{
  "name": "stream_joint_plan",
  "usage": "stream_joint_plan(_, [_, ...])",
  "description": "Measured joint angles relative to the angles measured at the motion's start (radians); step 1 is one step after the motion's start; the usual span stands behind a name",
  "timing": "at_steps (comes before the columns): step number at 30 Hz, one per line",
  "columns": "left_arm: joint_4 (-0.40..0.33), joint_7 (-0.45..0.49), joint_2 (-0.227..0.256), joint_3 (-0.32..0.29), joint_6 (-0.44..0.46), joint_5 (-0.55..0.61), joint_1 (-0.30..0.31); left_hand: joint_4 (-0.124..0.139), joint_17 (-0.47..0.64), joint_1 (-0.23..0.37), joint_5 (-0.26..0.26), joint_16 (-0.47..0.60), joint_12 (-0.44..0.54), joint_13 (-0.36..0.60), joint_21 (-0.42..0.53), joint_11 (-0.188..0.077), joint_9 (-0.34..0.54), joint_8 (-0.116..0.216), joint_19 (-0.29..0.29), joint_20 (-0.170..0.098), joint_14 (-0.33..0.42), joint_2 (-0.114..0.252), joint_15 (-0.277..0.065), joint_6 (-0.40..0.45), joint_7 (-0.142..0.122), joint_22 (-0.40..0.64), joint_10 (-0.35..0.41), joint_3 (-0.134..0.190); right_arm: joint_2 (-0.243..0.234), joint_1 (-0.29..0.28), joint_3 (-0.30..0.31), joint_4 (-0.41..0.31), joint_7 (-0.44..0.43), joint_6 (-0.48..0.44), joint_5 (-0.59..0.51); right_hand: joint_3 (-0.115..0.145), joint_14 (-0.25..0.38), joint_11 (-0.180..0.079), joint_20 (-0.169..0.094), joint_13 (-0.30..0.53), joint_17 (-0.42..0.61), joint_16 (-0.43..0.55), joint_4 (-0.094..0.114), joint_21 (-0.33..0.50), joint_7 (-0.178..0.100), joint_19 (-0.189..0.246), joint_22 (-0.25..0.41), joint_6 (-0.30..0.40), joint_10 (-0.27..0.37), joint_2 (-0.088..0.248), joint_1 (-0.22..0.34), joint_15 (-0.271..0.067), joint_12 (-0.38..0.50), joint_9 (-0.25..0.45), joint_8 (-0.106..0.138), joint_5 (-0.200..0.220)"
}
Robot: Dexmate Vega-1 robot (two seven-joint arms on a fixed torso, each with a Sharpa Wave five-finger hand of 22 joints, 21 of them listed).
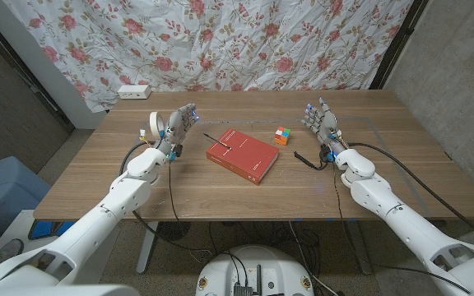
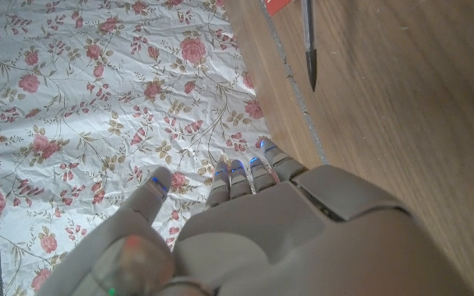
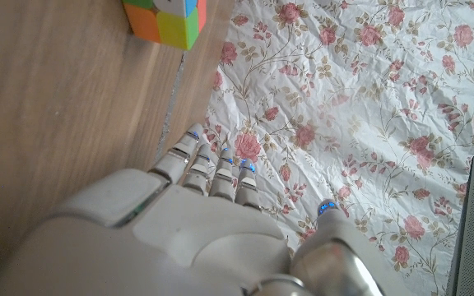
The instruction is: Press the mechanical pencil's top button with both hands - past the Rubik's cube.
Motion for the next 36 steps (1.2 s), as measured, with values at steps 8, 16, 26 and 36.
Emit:
stream_joint_plan(8, [-0.044, 0.037, 0.037, 0.012, 0.041, 0.059, 0.0, -0.024, 0.0, 0.015, 0.0, 0.0, 0.0, 0.0, 0.006, -0.01, 0.0, 0.0, 0.018, 0.002, 0.017, 0.005, -0.001, 0.026, -0.008, 0.0, 0.028, 0.0, 0.007, -0.003, 0.007, 0.009, -0.007, 0.021, -0.001, 0.006, 0.0, -0.005, -0.004, 0.0, -0.006, 0.0, -0.006, 0.0, 0.0, -0.004, 0.0, 0.0, 0.005, 0.0, 0.0, 0.0, 0.0, 0.0, 0.0, 0.0])
stream_joint_plan(16, [-0.1, 0.057, 0.085, 0.028, 0.115, 0.107, -0.011, -0.049, 0.0, 0.028, 0.0, 0.0, 0.0, 0.0, 0.005, -0.023, 0.0, 0.0, 0.018, 0.002, 0.018, 0.009, 0.0, 0.038, -0.021, 0.0, 0.041, 0.006, 0.008, -0.002, 0.011, 0.023, -0.007, 0.035, -0.004, 0.012, 0.0, -0.005, -0.007, 0.0, -0.014, 0.0, -0.004, 0.0, 0.0, -0.007, 0.0, 0.0, 0.005, 0.0, 0.0, 0.0, 0.0, 0.0, 0.0, 0.0])
stream_joint_plan(26, [-0.162, 0.059, 0.153, 0.054, 0.218, 0.172, -0.03, -0.09, 0.0, 0.051, -0.005, 0.0, 0.0, 0.0, 0.001, -0.024, 0.0, 0.004, 0.027, 0.001, 0.034, 0.025, -0.005, 0.08, -0.022, 0.0, 0.082, 0.008, 0.009, 0.009, 0.011, 0.05, 0.002, 0.046, -0.009, 0.012, 0.004, 0.0, -0.007, -0.002, -0.019, 0.0, -0.004, 0.0, 0.0, -0.007, -0.003, 0.0, 0.011, 0.0, 0.0, -0.004, 0.0, -0.003, 0.0, 0.004])
stream_joint_plan(36, [-0.181, 0.037, 0.218, 0.076, 0.236, 0.265, -0.044, -0.116, 0.0, 0.066, -0.005, 0.0, 0.0, 0.0, 0.001, -0.049, 0.0, 0.004, 0.041, 0.0, 0.043, 0.029, -0.003, 0.104, -0.04, 0.0, 0.106, 0.006, 0.019, 0.026, -0.001, 0.07, 0.006, 0.048, -0.022, 0.017, 0.004, 0.0, -0.007, -0.003, -0.023, 0.0, -0.008, 0.0, 0.006, -0.007, -0.003, 0.005, 0.011, 0.006, 0.007, -0.004, 0.0, -0.003, 0.0, 0.004])
